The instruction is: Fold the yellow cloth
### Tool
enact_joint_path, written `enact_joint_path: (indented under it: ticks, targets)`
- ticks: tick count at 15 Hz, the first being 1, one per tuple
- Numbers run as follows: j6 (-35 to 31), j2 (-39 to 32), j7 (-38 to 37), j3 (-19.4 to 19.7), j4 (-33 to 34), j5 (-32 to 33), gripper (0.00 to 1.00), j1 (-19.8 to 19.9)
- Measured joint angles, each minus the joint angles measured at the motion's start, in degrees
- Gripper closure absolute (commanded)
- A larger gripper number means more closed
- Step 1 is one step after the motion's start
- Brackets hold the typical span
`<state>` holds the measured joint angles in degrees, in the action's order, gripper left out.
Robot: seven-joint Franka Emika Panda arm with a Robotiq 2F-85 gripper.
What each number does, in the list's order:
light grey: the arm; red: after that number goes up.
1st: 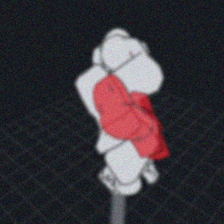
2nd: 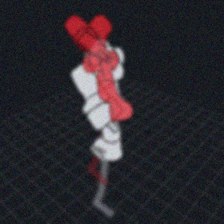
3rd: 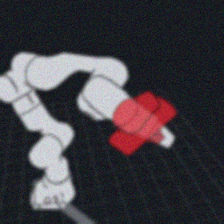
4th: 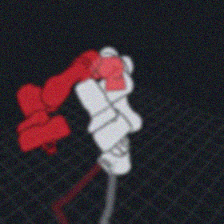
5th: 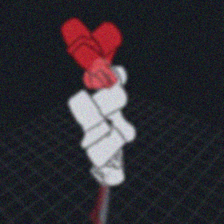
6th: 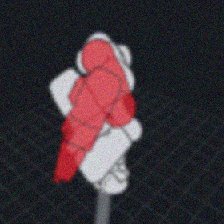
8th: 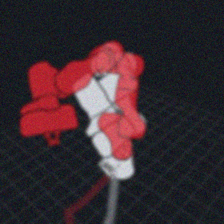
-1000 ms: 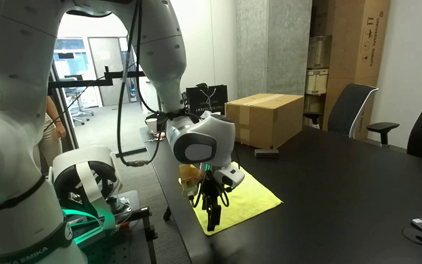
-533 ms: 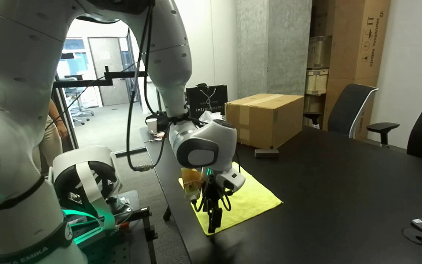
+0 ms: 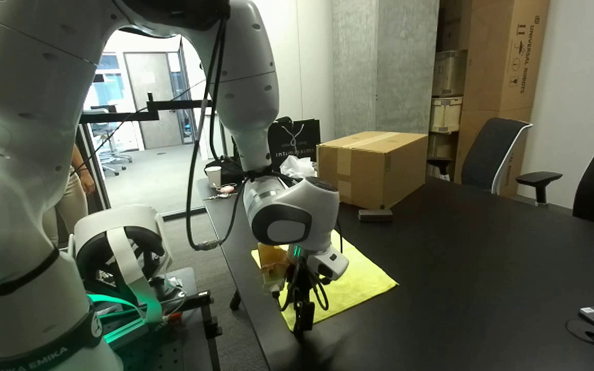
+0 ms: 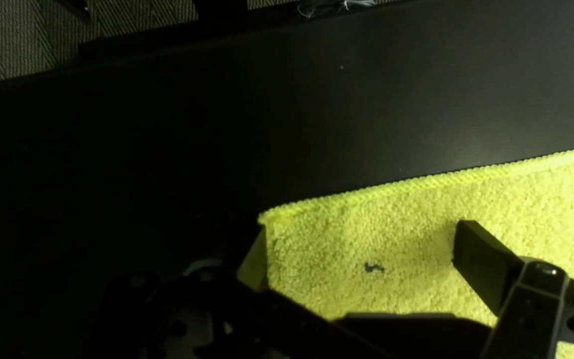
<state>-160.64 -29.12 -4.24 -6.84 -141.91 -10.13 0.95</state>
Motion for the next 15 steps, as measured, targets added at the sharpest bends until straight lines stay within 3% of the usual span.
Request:
enact_joint_path:
  ticks: [15]
  targets:
    - [0.01,-0.13,1.96,-0.29,-0.11,-0.58,0.0,2.45]
